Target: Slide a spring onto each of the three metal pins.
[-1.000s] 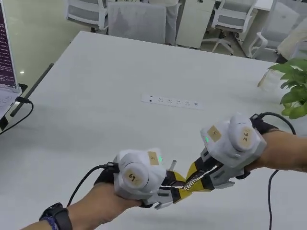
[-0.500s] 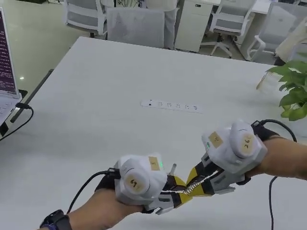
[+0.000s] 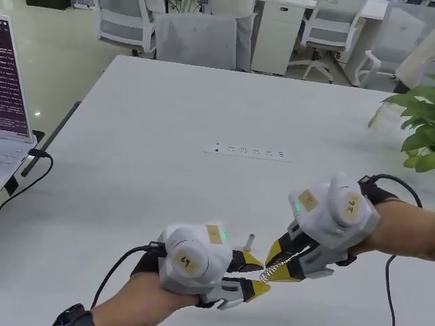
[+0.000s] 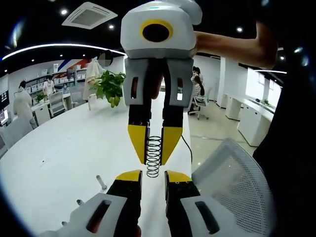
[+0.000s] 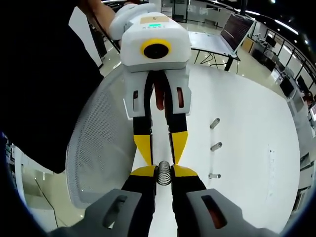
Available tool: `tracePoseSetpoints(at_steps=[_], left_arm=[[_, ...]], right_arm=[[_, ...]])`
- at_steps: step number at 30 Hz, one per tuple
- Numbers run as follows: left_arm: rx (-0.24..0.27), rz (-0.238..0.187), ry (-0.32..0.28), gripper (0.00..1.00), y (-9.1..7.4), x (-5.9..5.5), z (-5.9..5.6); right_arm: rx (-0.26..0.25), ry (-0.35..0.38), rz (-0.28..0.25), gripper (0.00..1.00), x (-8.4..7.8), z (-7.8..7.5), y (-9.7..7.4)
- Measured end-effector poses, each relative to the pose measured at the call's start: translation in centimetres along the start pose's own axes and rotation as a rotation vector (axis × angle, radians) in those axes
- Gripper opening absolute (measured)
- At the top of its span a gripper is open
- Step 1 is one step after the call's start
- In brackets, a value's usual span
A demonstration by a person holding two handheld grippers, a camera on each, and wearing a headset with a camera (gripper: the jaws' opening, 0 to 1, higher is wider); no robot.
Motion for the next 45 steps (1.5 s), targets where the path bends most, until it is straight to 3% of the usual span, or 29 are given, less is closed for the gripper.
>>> tracePoseSetpoints(at_steps=[11, 24, 34, 45], left_arm=[[0.038, 0.011, -0.055, 0.17, -1.8, -1.6, 0.8], [0.174, 0.037, -0.143, 0.29, -5.9, -5.0, 2.6], [0.253, 0.054, -0.201, 0.34, -9.0, -7.2, 3.5], [0.389, 0.069, -0.294, 0.41, -13.7, -10.4, 4.3]], right_arm=[[-0.009, 0.035, 0.018, 0.08, -1.6, -0.4, 0.7], [-0.021, 0.085, 0.065, 0.08, -4.3, -1.1, 2.0], [-0.024, 0.093, 0.078, 0.08, -4.9, -1.8, 2.5], [-0.040, 0.103, 0.091, 0.08, -5.7, -3.4, 3.0]])
Point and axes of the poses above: the centre of the closed fingertips' face, and the gripper's own axes: y roughly forward along the fingers, z roughly to its left, x roughly out of its top, the point moved 5 cm from there along -y, roughly backward along the fingers, and after that the axes turned 5 degrees about -x, right-handed, at the moved point
